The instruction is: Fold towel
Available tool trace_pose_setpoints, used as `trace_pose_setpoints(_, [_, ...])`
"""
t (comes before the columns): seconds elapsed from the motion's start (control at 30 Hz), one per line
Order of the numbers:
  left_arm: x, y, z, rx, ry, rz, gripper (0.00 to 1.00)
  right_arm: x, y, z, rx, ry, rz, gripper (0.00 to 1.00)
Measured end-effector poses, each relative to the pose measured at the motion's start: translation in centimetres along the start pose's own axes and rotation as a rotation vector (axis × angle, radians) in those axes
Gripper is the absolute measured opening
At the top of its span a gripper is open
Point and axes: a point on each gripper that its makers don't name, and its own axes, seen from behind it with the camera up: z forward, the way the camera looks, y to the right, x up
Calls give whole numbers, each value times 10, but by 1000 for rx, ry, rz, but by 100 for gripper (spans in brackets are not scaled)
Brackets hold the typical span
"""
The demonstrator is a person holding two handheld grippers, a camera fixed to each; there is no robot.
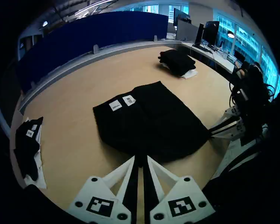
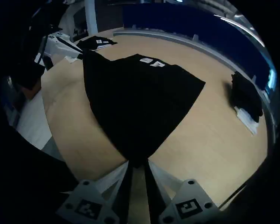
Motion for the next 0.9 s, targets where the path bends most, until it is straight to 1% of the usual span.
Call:
trace_pose_setpoints(0.03, [0,0,0,0,0,0,8,1,3,0,-10,3,2,11])
trace_pose_setpoints(0.1, [0,0,0,0,1,1,8,3,8,-1,-23,5,6,10])
trace_pose_setpoints(0.27, [0,2,0,-1,1,-1,8,5,13,-1,-10,-6,9,9])
trace_pose_setpoints(0.4, [2,2,-2,0,4,-1,8,11,16,-5,-6,-1,-5,9])
trace_pose_setpoints(0.67, [5,-1,-6,3,6,-7,8,36,26,-30,4,27,-35,9])
trace_pose_setpoints(0.9, [10,-1,-10,4,17,-21,8,67,39,-56,7,75,-13,9])
